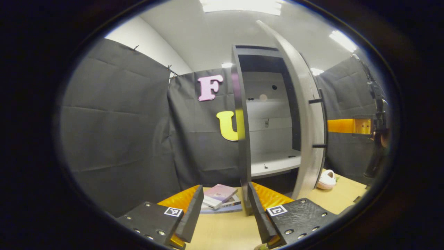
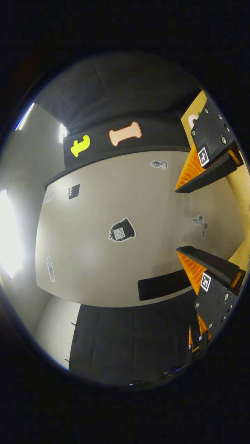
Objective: Open the cabinet door with the right hand, grasp the bottle in the cabinet with the left hand and place it on the coaster, then close the cabinet door with the right hand.
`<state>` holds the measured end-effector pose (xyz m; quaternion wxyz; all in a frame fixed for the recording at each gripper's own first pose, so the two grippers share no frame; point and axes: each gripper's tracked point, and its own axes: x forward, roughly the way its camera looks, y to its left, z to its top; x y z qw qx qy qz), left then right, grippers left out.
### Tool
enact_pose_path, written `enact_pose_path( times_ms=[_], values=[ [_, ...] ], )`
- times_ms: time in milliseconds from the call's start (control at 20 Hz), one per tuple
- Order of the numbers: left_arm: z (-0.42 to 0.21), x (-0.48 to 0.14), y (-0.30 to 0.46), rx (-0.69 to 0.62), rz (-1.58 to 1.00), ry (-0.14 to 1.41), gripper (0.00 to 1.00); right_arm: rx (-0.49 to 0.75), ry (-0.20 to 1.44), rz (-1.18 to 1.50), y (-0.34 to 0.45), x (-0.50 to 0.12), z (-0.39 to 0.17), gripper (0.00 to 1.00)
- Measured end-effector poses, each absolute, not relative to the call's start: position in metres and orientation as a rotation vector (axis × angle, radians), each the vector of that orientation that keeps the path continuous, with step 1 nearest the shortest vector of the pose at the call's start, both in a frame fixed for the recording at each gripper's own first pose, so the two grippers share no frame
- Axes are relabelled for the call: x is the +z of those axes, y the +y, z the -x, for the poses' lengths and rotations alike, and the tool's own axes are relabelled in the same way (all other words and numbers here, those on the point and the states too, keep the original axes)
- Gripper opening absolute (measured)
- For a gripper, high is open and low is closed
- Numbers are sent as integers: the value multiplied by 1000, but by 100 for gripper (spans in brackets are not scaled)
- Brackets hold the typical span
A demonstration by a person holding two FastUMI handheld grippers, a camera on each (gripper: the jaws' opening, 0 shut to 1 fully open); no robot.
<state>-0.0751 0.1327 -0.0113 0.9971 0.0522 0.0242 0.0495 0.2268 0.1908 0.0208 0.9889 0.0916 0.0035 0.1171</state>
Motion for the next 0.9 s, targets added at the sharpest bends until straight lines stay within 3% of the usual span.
enact_pose_path(
  times_ms=[400,550,600,650,700,750,900],
  values=[
    [27,22,35,-67,-5,-12,73,67,18,-27,153,13,-224,95],
    [20,39,-19,-173,-10,-45,73,84,13,-13,150,18,-219,95],
    [18,41,-31,-179,-22,-50,66,90,9,-9,149,21,-215,95],
    [18,41,-41,-195,-28,-47,78,87,7,-4,144,22,-215,95],
    [18,39,-50,-214,-27,-34,81,79,11,-4,140,23,-214,95],
    [18,39,-58,-231,-24,-28,75,80,12,-14,136,23,-214,95],
    [21,56,-64,-212,-2,-77,87,95,33,-40,127,19,-218,95]
  ],
)
